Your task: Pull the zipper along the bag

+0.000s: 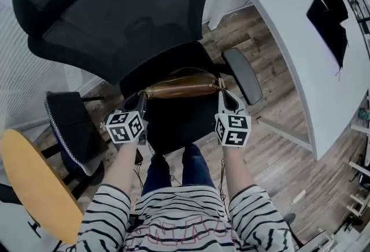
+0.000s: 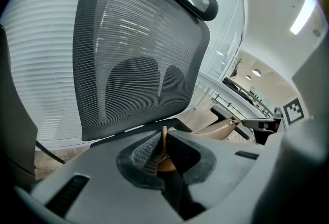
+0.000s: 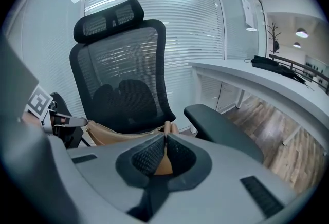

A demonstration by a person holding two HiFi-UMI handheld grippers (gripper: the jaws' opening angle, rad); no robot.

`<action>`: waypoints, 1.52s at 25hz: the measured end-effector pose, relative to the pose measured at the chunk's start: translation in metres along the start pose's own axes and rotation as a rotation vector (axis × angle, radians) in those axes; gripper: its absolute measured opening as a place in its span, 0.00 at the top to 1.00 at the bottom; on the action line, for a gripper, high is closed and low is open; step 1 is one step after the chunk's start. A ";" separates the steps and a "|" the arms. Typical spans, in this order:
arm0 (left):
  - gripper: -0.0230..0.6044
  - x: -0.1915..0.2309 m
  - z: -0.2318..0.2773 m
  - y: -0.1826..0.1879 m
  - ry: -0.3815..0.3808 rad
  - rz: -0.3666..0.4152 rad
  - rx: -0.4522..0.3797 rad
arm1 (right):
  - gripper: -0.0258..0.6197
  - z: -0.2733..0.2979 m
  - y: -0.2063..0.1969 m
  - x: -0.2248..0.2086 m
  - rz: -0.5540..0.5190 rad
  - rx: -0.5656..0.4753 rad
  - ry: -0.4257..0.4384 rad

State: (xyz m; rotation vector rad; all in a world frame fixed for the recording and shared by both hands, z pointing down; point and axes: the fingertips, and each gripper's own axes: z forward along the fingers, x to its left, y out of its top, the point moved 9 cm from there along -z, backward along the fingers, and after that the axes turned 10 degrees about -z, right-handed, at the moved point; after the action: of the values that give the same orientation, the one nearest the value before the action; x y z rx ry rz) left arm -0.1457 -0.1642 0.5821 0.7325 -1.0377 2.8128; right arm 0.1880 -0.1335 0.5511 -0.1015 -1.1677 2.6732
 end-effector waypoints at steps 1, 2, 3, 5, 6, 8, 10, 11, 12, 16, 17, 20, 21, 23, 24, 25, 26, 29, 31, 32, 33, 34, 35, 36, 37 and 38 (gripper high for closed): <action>0.89 0.000 0.000 0.001 0.000 0.012 0.003 | 0.91 0.000 -0.001 0.002 -0.001 0.001 -0.005; 0.89 0.000 0.000 0.002 0.000 0.026 0.006 | 0.90 -0.001 -0.002 0.004 -0.002 0.001 -0.010; 0.89 -0.001 0.000 0.002 0.000 0.038 0.009 | 0.90 0.000 -0.002 0.005 -0.002 0.001 -0.014; 0.89 0.000 0.000 0.004 -0.004 0.048 0.015 | 0.90 0.001 -0.003 0.009 -0.002 0.003 -0.023; 0.89 0.000 0.000 0.005 -0.010 0.046 0.020 | 0.90 0.001 -0.003 0.010 -0.004 0.006 -0.030; 0.89 0.001 0.000 0.006 -0.026 0.044 0.030 | 0.90 0.002 -0.003 0.014 -0.006 0.011 -0.042; 0.89 0.002 -0.001 0.008 -0.041 0.056 0.044 | 0.90 0.002 -0.004 0.017 0.001 0.011 -0.047; 0.89 0.002 -0.001 0.009 -0.047 0.062 0.052 | 0.90 0.002 -0.005 0.018 0.007 0.009 -0.049; 0.89 0.003 -0.001 0.010 -0.052 0.068 0.060 | 0.90 0.001 -0.006 0.019 0.014 0.007 -0.055; 0.86 0.003 -0.005 0.009 -0.071 0.090 0.078 | 0.83 -0.007 -0.009 0.023 0.029 -0.008 -0.088; 0.83 0.004 -0.007 0.010 -0.075 0.093 0.081 | 0.81 -0.010 -0.009 0.024 0.034 -0.014 -0.094; 0.80 0.005 -0.014 0.013 -0.091 0.099 0.079 | 0.81 -0.022 -0.008 0.032 0.054 -0.034 -0.118; 0.80 0.005 -0.018 0.015 -0.099 0.099 0.075 | 0.81 -0.027 -0.007 0.035 0.061 -0.041 -0.127; 0.80 0.004 -0.027 0.020 -0.119 0.099 0.061 | 0.81 -0.038 -0.005 0.042 0.075 -0.056 -0.147; 0.80 0.003 -0.033 0.022 -0.130 0.101 0.052 | 0.81 -0.043 -0.005 0.046 0.083 -0.064 -0.156; 0.80 0.003 -0.038 0.025 -0.141 0.106 0.043 | 0.81 -0.049 -0.004 0.049 0.089 -0.074 -0.166; 0.80 0.002 -0.044 0.027 -0.154 0.113 0.032 | 0.81 -0.055 -0.003 0.053 0.095 -0.085 -0.176; 0.80 -0.004 -0.061 0.035 -0.199 0.138 -0.002 | 0.81 -0.074 0.001 0.062 0.108 -0.126 -0.202; 0.80 -0.009 -0.075 0.036 -0.223 0.156 -0.023 | 0.81 -0.089 0.001 0.069 0.118 -0.152 -0.210; 0.80 -0.012 -0.082 0.036 -0.234 0.166 -0.034 | 0.82 -0.097 0.001 0.073 0.118 -0.165 -0.215; 0.80 -0.014 -0.089 0.037 -0.246 0.177 -0.046 | 0.83 -0.104 0.002 0.078 0.115 -0.177 -0.221; 0.80 -0.017 -0.096 0.040 -0.260 0.189 -0.062 | 0.84 -0.112 0.004 0.082 0.111 -0.191 -0.229; 0.80 -0.020 -0.104 0.043 -0.275 0.200 -0.080 | 0.85 -0.120 0.007 0.086 0.110 -0.207 -0.239; 0.80 -0.022 -0.112 0.047 -0.290 0.211 -0.098 | 0.86 -0.128 0.010 0.091 0.113 -0.224 -0.248; 0.81 -0.024 -0.121 0.050 -0.304 0.221 -0.115 | 0.87 -0.137 0.014 0.097 0.116 -0.241 -0.256; 0.82 -0.026 -0.130 0.053 -0.317 0.232 -0.129 | 0.87 -0.147 0.017 0.102 0.120 -0.260 -0.262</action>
State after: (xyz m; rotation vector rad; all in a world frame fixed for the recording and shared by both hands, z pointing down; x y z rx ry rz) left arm -0.1876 -0.1211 0.4526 1.1374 -1.4220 2.8390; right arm 0.1079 -0.0165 0.4409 0.1465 -1.6350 2.6817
